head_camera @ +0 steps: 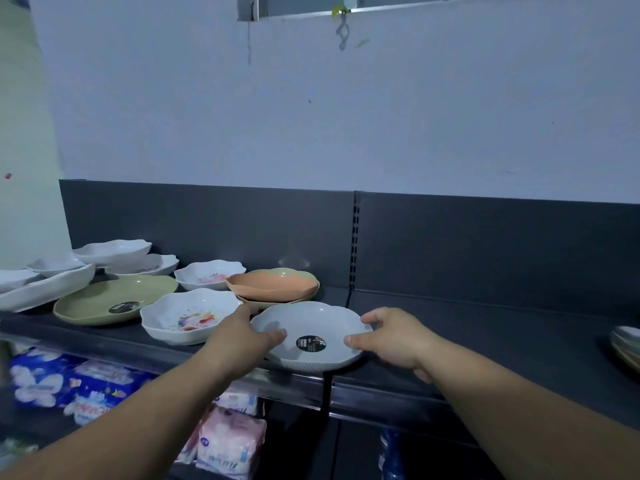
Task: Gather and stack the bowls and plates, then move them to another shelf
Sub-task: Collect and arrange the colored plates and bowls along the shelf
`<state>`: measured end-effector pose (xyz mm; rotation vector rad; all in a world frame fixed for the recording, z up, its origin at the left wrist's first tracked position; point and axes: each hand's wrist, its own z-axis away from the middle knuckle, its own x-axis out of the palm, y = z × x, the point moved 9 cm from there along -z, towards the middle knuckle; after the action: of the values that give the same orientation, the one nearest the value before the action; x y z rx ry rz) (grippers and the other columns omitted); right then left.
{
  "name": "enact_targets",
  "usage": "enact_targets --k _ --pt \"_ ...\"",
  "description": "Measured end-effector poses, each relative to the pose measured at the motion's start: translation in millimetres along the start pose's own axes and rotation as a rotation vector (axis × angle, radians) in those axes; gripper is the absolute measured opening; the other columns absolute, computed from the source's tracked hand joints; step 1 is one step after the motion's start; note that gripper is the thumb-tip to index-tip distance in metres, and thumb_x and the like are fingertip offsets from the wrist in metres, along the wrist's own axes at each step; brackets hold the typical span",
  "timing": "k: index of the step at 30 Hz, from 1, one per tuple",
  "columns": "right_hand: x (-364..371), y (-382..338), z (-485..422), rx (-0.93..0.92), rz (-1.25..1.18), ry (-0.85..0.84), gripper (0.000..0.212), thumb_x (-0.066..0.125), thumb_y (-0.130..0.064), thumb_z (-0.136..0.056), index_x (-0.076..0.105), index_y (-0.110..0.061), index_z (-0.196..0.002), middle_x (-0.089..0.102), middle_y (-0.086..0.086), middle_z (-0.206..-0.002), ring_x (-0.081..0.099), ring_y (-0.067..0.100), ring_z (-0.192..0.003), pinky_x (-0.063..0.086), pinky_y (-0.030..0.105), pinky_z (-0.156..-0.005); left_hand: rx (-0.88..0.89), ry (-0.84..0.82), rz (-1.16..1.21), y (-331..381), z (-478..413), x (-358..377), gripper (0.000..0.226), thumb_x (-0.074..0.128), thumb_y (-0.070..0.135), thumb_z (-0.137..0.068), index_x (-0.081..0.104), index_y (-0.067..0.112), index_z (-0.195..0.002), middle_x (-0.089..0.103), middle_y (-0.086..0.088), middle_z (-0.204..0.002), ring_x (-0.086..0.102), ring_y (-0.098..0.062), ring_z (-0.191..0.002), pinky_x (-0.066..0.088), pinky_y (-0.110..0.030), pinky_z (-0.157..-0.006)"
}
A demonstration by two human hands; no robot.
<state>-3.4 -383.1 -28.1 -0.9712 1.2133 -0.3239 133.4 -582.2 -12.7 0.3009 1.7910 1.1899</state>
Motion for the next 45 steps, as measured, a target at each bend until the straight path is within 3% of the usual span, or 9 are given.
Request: enact_targets --k 6,10,14,18,21,28,35,42,45 --pt "7 3 4 0.03 -0.047 0.016 0.072 0.087 -0.028 -0.068 0.056 -0.02 -0.133 0.056 0.002 -0.129 0.056 0.015 -0.111 0.043 0.023 -0.093 -0.015 -0.063 0.089 -4 -5 7 0.054 0.073 0.033 -0.08 0.053 0.018 -0.128 0.062 0.002 -0.111 0.061 -0.017 -0.097 0.045 -0.028 -0.078" --pt "0 4 12 0.039 -0.082 0.053 0.067 0.087 -0.027 -0.068 0.058 -0.023 -0.128 0.054 0.001 -0.129 0.054 0.015 -0.11 0.041 0.022 -0.088 0.021 -0.108 0.098 3 -5 16 0.078 0.075 0.051 -0.063 0.052 0.022 -0.131 0.063 -0.001 -0.122 0.062 -0.02 -0.106 0.05 -0.038 -0.095" --pt "-26 5 23 0.038 -0.111 0.094 0.072 0.088 -0.034 -0.067 0.056 -0.023 -0.131 0.053 -0.002 -0.126 0.052 0.012 -0.106 0.038 0.021 -0.085 0.079 -0.135 0.148 26 -3 29 0.09 0.07 0.063 -0.048 0.052 0.03 -0.13 0.063 0.001 -0.123 0.062 -0.019 -0.107 0.049 -0.04 -0.098" --pt "-65 12 37 0.033 -0.127 0.138 0.08 0.088 -0.045 -0.062 0.055 -0.023 -0.132 0.052 -0.003 -0.125 0.052 0.012 -0.108 0.038 0.022 -0.088 0.126 -0.107 0.227 59 4 48 0.065 0.074 0.04 -0.076 0.047 0.021 -0.132 0.058 -0.002 -0.124 0.059 -0.021 -0.107 0.046 -0.038 -0.099" --pt "-103 22 50 0.022 -0.126 0.186 0.084 0.087 -0.051 -0.06 0.055 -0.024 -0.133 0.054 0.0 -0.132 0.053 0.014 -0.114 0.041 0.024 -0.093 0.182 -0.096 0.288 89 9 72 0.056 0.071 0.029 -0.082 0.047 0.017 -0.131 0.057 0.001 -0.118 0.057 -0.017 -0.103 0.044 -0.028 -0.089" --pt "-201 65 72 0.011 -0.083 0.26 0.085 0.086 -0.054 -0.058 0.054 -0.029 -0.133 0.053 -0.002 -0.132 0.052 0.014 -0.116 0.043 0.026 -0.096 0.301 -0.086 0.337 170 25 142 0.06 0.07 0.036 -0.081 0.047 0.021 -0.134 0.052 0.007 -0.119 0.054 -0.013 -0.105 0.04 -0.026 -0.088" --pt "-301 127 101 0.046 -0.024 0.432 0.049 0.08 -0.057 -0.065 0.068 -0.024 -0.099 0.063 -0.006 -0.105 0.057 0.003 -0.091 0.041 0.019 -0.066 0.392 -0.153 0.386 244 44 231 0.062 0.068 0.048 -0.079 0.047 0.026 -0.133 0.05 0.007 -0.13 0.05 -0.01 -0.115 0.04 -0.027 -0.095" --pt "-373 186 132 0.107 0.078 0.521 0.054 0.073 -0.067 -0.066 0.067 -0.016 -0.084 0.066 -0.002 -0.087 0.058 0.01 -0.077 0.041 0.025 -0.06 0.444 -0.227 0.389 293 74 314 0.064 0.065 0.055 -0.079 0.047 0.025 -0.133 0.05 0.005 -0.131 0.048 -0.01 -0.118 0.04 -0.028 -0.099" --pt "-389 204 142 0.146 0.132 0.514 0.052 0.068 -0.071 -0.067 0.056 -0.021 -0.069 0.06 -0.003 -0.076 0.053 0.01 -0.069 0.037 0.026 -0.057 0.439 -0.263 0.362 304 85 338 0.066 0.063 0.056 -0.08 0.045 0.025 -0.135 0.05 0.003 -0.133 0.048 -0.01 -0.12 0.039 -0.03 -0.102"
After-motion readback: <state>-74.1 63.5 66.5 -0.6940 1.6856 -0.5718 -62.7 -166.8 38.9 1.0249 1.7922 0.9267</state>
